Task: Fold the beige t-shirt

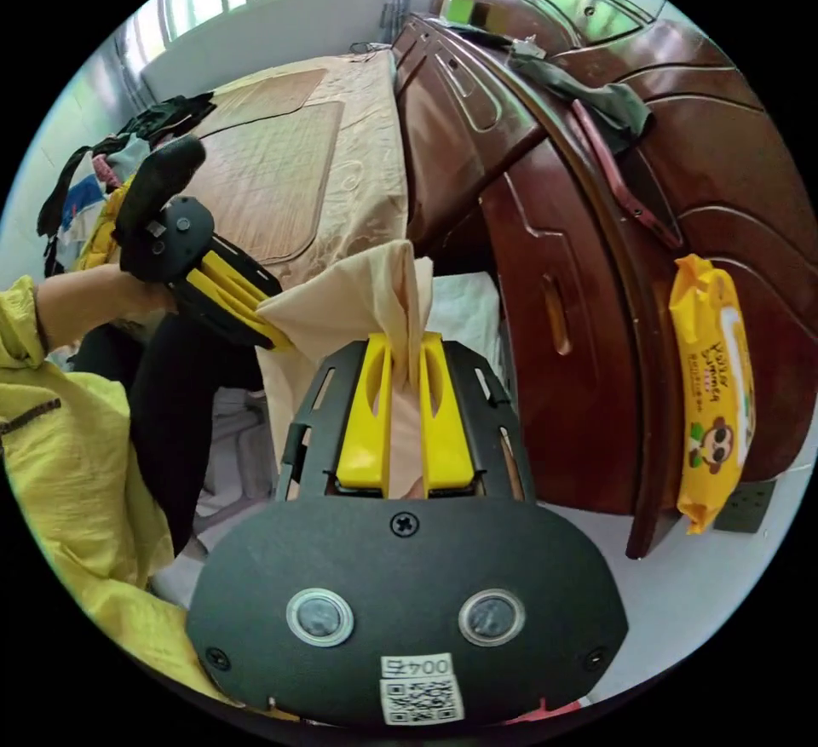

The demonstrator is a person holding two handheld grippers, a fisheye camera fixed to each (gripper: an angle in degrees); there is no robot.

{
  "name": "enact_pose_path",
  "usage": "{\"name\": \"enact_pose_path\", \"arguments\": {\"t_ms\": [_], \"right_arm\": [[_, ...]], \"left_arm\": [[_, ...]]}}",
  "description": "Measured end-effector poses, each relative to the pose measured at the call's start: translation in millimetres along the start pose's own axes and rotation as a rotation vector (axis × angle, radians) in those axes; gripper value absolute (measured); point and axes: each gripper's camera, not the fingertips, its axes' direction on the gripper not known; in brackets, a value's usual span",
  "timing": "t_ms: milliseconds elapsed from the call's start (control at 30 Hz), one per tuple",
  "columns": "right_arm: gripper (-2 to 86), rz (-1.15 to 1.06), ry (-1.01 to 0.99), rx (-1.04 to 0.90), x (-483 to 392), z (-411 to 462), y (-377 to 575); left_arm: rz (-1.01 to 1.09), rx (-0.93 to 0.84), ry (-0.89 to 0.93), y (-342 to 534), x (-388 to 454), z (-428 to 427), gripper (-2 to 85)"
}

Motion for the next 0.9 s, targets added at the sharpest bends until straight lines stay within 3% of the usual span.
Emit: {"name": "enact_pose_path", "arguments": {"t_ms": [100, 400, 567, 767, 900], "right_arm": [[5.2, 0.027, 0.149, -0.045, -11, -8, -6], [5.0, 0.011, 0.188, -0.081, -14, 31, -5], [5.2, 0.04, 0.236, -0.084, -9, 62, 5], [6.5, 0.116, 0.146, -0.059, 22, 69, 39], [7.3, 0.152, 0.11, 0.169, 30, 11, 88]], "left_arm": [[-0.077, -0.006, 0.199, -32, -33, -22, 4.3], [-0.185, -0.139, 0.21, -92, -103, -9, 3.8], [-0.33, 0.013, 0.312, -98, -157, -13, 2.9], [-0.422, 0.213, 0.207, -81, -168, -62, 1.9], [-0.351, 0.242, 0.111, -93, -129, -76, 1.3]]}}
